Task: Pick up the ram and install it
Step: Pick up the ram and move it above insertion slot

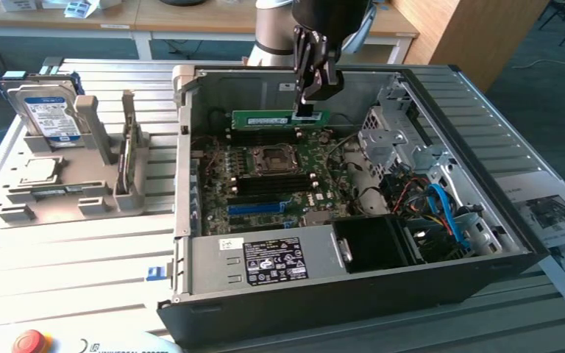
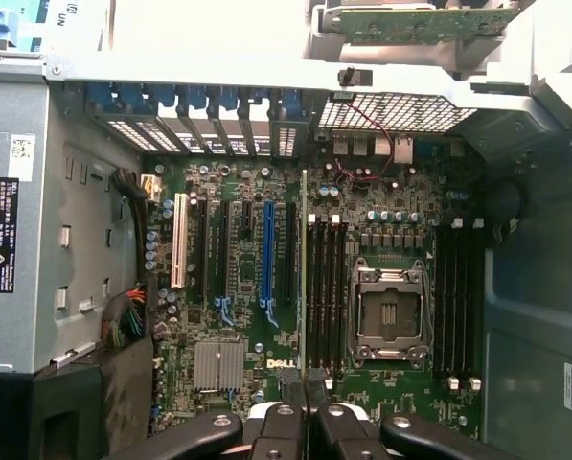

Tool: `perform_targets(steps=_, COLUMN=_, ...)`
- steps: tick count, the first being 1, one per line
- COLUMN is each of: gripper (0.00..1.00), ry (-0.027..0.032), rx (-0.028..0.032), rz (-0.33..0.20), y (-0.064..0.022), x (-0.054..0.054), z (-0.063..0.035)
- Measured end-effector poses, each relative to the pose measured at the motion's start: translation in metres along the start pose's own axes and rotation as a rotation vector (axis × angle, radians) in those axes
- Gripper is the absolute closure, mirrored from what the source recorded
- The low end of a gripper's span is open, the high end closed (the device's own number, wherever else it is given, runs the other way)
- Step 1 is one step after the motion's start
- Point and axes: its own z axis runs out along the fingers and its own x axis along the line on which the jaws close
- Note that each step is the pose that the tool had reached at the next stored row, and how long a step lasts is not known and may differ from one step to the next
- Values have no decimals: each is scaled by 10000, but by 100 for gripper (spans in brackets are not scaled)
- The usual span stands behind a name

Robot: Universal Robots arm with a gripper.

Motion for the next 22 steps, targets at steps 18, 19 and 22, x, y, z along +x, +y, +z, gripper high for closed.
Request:
perform_targets(steps=18, gripper=88, ry=0, rx=-1, rz=3, y=-4, x=-214, z=51)
perform_targets(steps=19, gripper=88, ry=-1, rx=0, rz=3, y=-4, x=-231, z=55)
perform_targets(steps=22, gripper=88, ry=0, rx=0, rz=3, y=-4, x=-252, z=59)
